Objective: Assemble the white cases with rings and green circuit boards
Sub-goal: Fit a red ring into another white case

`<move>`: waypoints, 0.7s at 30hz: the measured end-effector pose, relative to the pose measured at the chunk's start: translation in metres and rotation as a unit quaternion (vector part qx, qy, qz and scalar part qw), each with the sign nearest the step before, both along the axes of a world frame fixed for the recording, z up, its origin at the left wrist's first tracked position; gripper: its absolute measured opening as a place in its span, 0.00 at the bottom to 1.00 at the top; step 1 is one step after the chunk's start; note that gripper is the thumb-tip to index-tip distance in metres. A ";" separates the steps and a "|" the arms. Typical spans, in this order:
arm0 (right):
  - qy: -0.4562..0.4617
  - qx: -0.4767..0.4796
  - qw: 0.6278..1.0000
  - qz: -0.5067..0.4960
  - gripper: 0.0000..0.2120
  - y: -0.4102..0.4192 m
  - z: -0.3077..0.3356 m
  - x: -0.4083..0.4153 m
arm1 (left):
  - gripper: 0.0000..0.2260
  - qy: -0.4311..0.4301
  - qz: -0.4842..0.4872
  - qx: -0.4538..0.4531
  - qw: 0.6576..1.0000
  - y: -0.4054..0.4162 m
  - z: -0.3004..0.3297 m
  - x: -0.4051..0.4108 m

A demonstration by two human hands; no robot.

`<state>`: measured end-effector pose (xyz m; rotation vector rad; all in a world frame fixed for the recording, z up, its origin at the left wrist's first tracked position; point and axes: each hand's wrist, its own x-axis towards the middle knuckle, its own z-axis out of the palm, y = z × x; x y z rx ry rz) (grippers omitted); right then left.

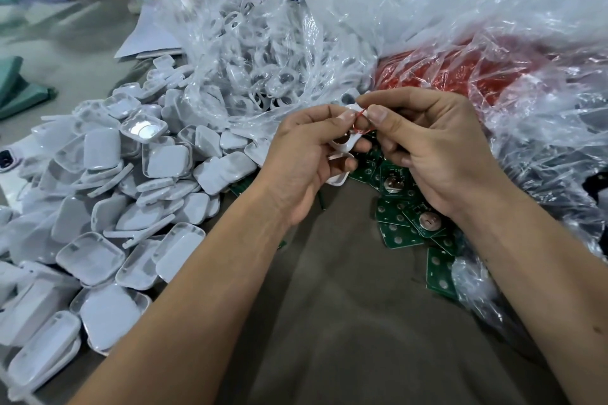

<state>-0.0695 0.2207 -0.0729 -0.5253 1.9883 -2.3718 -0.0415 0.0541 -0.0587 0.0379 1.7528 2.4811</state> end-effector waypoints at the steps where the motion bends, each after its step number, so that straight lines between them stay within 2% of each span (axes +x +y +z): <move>1: 0.007 0.001 1.000 -0.003 0.06 0.000 0.000 0.000 | 0.08 0.009 0.003 -0.010 1.000 0.000 -0.001 0.000; 11: 0.117 0.044 0.991 -0.054 0.05 -0.004 -0.002 -0.001 | 0.05 0.142 0.084 -0.122 0.979 0.002 -0.007 0.001; 15: 0.143 0.078 0.984 -0.074 0.05 -0.005 -0.002 -0.002 | 0.06 0.154 0.111 -0.163 0.968 0.001 -0.010 -0.001; 21: 0.115 0.066 0.986 -0.101 0.06 -0.006 -0.003 0.000 | 0.05 0.153 0.128 -0.179 0.963 0.002 -0.013 -0.003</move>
